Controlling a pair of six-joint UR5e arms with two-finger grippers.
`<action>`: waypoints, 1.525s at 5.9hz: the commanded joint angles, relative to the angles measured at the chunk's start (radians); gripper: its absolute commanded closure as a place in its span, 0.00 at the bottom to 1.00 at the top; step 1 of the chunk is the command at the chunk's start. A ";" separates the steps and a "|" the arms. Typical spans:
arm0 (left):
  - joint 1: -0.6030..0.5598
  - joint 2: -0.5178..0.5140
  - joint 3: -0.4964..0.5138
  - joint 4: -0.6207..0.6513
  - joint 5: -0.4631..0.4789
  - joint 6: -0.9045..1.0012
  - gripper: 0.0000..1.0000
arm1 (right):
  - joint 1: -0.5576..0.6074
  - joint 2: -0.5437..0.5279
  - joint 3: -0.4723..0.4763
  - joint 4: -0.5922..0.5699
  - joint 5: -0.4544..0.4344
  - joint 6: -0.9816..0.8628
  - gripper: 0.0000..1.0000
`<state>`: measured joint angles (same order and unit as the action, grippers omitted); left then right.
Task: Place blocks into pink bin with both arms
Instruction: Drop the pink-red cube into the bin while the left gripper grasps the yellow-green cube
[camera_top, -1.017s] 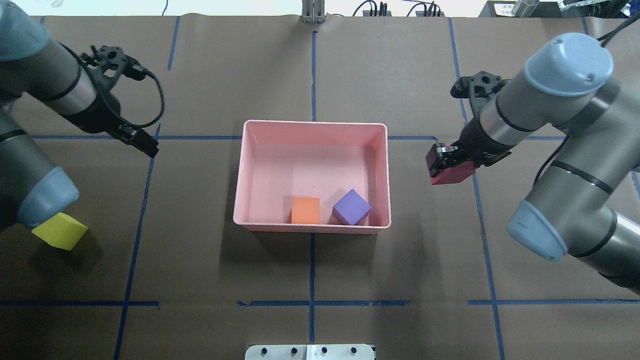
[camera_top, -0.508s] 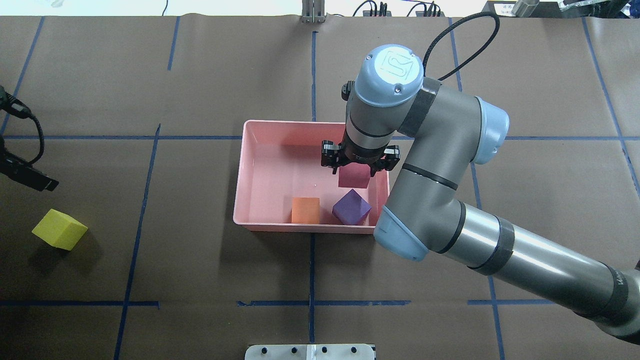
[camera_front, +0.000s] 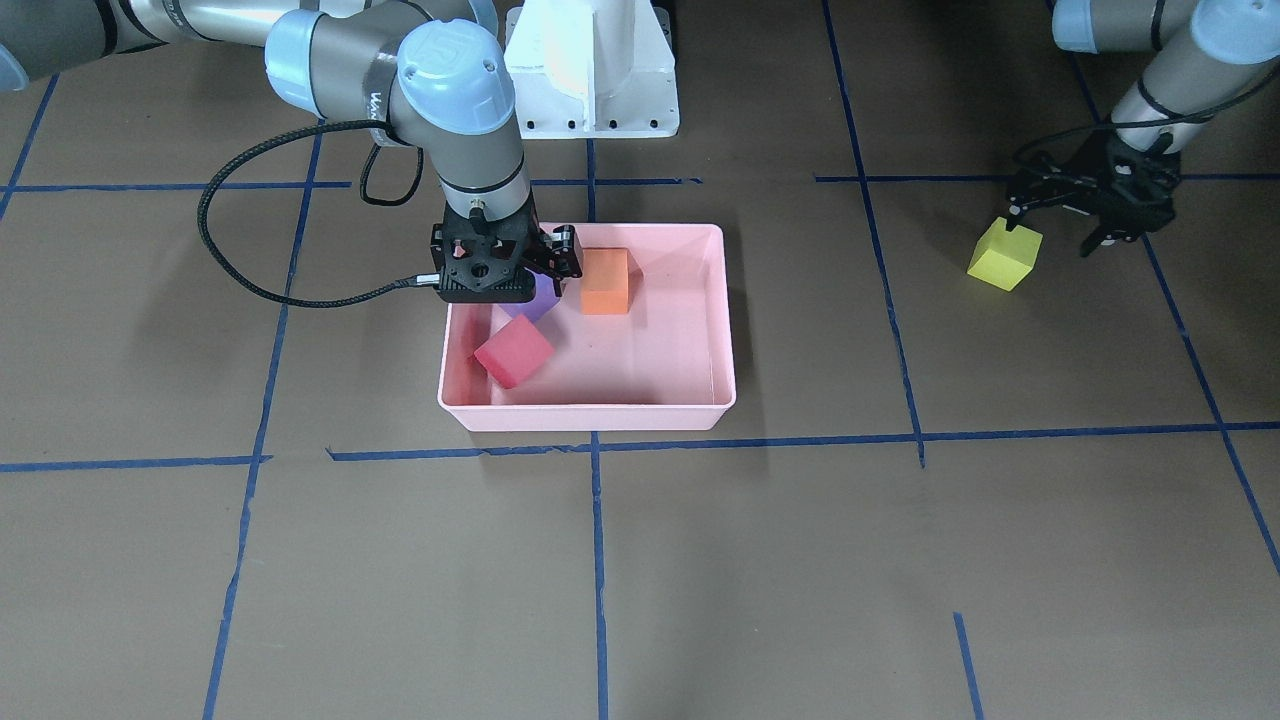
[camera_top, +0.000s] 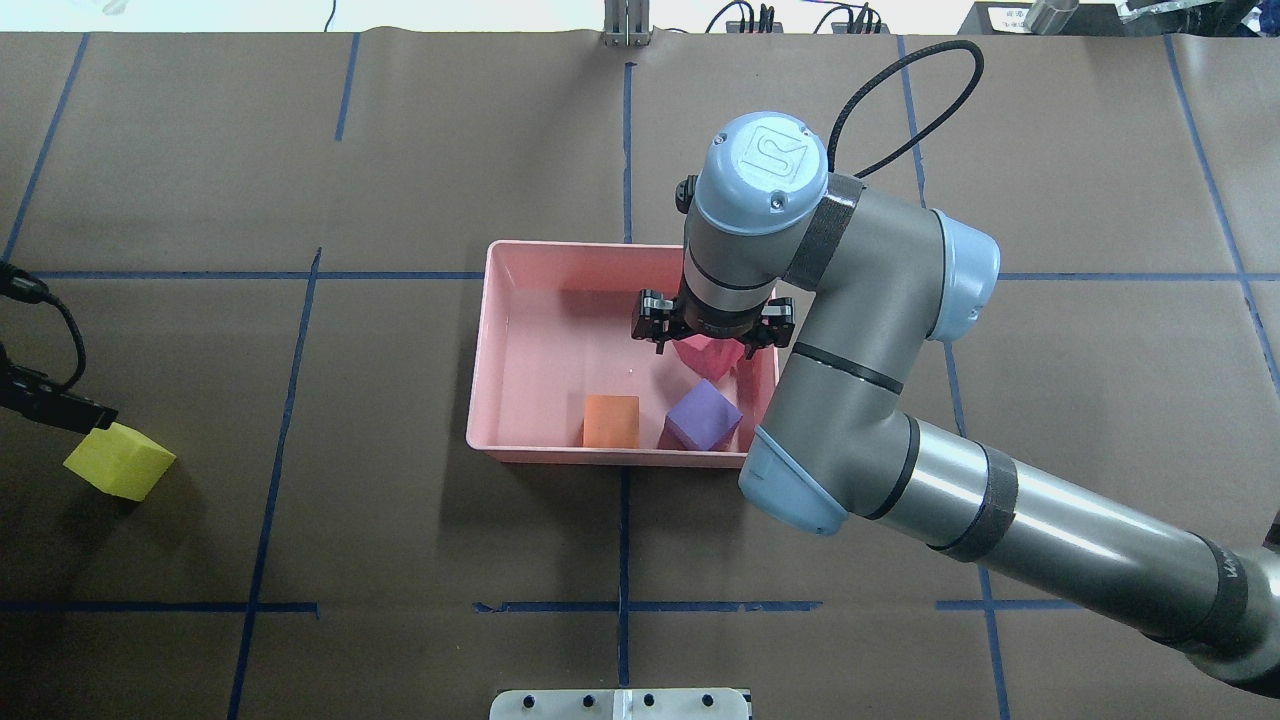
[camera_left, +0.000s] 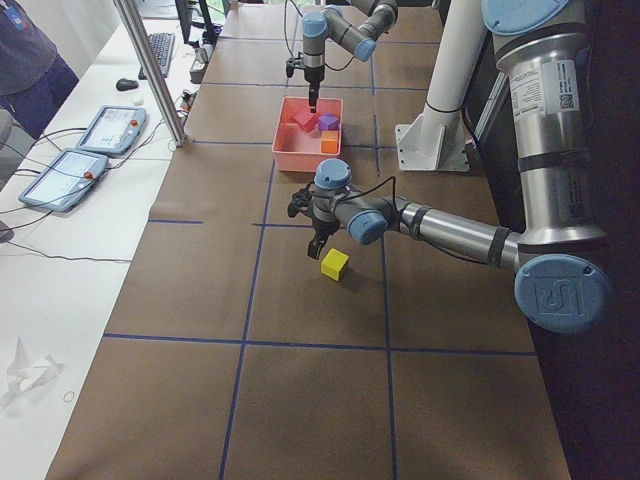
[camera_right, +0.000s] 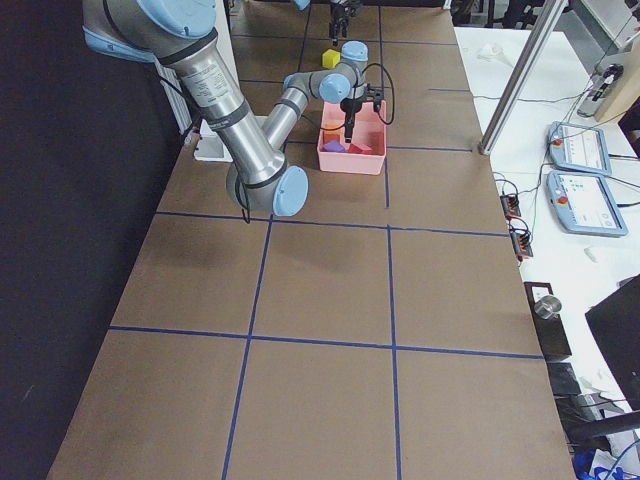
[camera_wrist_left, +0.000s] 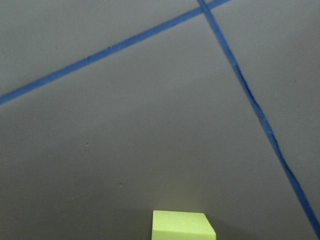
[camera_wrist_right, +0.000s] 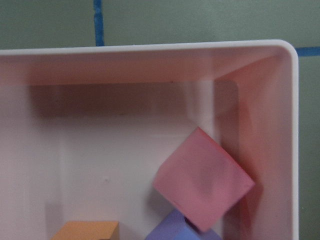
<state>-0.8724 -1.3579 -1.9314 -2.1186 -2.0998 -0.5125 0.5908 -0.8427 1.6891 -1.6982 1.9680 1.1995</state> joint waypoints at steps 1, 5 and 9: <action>0.062 0.008 0.043 -0.070 0.029 -0.040 0.00 | -0.002 -0.018 0.018 0.000 0.000 0.000 0.00; 0.114 0.005 0.100 -0.070 0.029 -0.041 0.00 | -0.003 -0.042 0.037 0.002 -0.001 0.000 0.00; 0.135 -0.004 0.129 -0.067 0.020 -0.043 0.44 | -0.003 -0.044 0.037 0.002 -0.001 0.000 0.00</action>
<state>-0.7419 -1.3608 -1.8062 -2.1864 -2.0784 -0.5553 0.5875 -0.8868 1.7265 -1.6966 1.9666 1.1996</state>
